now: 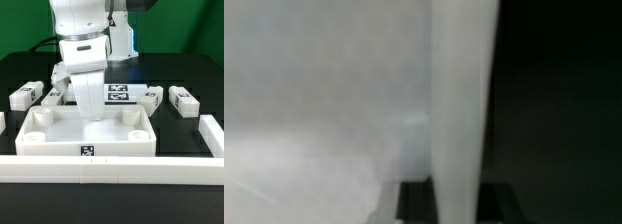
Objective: Assemble desk
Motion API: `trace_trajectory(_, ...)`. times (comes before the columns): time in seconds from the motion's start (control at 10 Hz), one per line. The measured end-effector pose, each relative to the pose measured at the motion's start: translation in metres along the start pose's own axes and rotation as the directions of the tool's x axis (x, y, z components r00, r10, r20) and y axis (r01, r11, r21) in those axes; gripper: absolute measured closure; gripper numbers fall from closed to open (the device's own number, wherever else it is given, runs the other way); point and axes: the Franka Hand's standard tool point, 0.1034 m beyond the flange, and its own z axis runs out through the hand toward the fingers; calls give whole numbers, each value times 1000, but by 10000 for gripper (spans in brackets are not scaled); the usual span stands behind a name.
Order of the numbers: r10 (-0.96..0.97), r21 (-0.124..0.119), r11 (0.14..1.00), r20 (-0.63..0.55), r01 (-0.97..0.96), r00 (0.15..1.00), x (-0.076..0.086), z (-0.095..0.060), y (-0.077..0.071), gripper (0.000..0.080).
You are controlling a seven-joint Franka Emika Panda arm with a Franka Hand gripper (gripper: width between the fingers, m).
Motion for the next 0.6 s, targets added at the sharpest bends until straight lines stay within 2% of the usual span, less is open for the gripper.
trace_trajectory(0.5,6,-1,1000,0,-6,1000,1,0,1,741)
trace_trajectory(0.6,24,-5,1000,-3,-24,1000,9,0,6,741)
